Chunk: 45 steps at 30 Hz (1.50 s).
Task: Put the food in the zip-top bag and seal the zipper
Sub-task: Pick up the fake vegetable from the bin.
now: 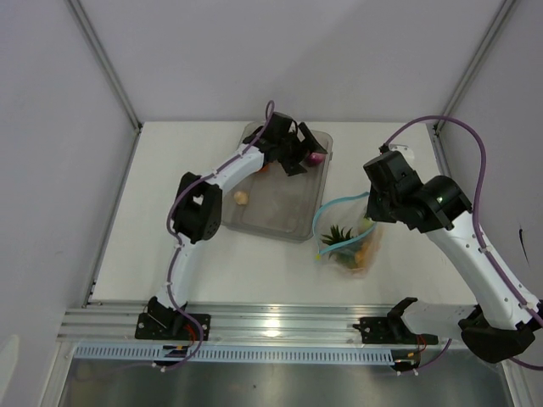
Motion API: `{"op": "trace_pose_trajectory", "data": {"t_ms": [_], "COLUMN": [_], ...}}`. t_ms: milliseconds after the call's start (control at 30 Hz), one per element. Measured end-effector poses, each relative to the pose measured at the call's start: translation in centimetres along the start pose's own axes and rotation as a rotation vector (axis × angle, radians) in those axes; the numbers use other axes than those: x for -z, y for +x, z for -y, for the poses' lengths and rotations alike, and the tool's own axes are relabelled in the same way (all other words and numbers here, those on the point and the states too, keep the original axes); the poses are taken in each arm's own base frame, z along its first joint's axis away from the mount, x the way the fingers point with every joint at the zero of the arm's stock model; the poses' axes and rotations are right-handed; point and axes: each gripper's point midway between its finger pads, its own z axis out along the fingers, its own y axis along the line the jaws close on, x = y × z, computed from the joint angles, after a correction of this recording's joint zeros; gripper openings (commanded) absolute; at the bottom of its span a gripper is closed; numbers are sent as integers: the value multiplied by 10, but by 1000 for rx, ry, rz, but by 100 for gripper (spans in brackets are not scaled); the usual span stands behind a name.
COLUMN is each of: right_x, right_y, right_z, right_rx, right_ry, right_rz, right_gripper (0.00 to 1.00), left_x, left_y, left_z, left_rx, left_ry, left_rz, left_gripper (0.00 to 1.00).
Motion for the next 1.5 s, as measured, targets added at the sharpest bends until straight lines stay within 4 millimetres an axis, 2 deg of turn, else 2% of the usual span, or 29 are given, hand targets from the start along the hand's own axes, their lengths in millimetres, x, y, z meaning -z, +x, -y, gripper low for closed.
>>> {"op": "trace_pose_trajectory", "data": {"t_ms": [133,367,533,700,1033,1167,1400,1500], "right_x": [0,3,3,3,3,3,4,3], "right_y": [2,4,6,8,10,11,15,16], "right_z": [-1,-3,-3,-2,-1,-1,2,3], "right_rx": [0,-3,-3,-2,-2,-1,-2,0], "right_ry": [-9,-29,-33,-33,-36,-37,-39,-37], "right_rz": [-7,-14,-18,-20,-21,-25,-24,-27], "right_gripper": [0,0,0,0,0,0,0,0], "left_x": [-13,-33,-53,-59,-67,-77,-81,-81], "left_y": [-9,-34,-40,-46,-71,-69,-73,-75], "left_z": [-8,-10,-36,-60,-44,-54,-56,-53], "left_rx": [87,199,311,387,419,436,458,465], "left_ry": [-23,-12,-74,-154,-99,-110,-101,-87], "left_rz": [49,167,214,278,361,363,391,397], "left_gripper": [99,99,100,100,99,98,83,69]}}
